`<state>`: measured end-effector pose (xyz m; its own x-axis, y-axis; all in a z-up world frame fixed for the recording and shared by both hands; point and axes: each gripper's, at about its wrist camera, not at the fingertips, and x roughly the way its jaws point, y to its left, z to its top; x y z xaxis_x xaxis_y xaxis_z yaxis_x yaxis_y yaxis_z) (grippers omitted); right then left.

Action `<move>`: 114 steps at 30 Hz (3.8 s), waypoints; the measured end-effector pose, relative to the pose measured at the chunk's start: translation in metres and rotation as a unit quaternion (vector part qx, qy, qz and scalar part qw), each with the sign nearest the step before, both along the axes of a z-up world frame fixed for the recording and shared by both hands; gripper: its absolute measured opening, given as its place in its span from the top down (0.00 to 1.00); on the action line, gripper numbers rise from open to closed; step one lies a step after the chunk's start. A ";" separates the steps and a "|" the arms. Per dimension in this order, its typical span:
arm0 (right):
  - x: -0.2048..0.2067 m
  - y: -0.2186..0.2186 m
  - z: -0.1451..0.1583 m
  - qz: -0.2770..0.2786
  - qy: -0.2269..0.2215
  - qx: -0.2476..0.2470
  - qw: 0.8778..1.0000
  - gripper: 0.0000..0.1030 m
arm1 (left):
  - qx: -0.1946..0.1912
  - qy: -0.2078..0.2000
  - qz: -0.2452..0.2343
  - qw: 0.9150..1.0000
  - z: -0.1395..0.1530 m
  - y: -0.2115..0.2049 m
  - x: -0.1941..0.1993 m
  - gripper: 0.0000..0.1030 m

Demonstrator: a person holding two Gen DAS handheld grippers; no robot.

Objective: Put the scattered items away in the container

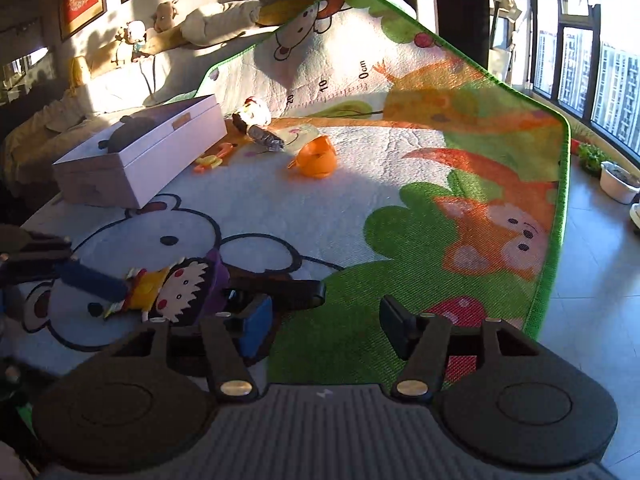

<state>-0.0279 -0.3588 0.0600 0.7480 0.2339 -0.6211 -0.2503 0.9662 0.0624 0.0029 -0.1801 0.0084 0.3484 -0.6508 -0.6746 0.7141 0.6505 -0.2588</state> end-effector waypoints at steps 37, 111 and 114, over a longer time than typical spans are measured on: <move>-0.052 -0.033 0.000 -0.086 -0.059 0.072 0.992 0.12 | 0.103 -0.105 -0.016 0.989 -0.005 -0.040 0.027 0.24; -0.091 0.136 0.010 0.194 0.001 -0.053 0.980 0.31 | 0.083 -0.123 0.197 0.969 -0.006 0.127 -0.058 0.26; -0.091 0.135 0.010 0.191 -0.002 -0.052 0.980 0.31 | 0.082 -0.123 0.194 0.970 -0.003 0.127 -0.061 0.26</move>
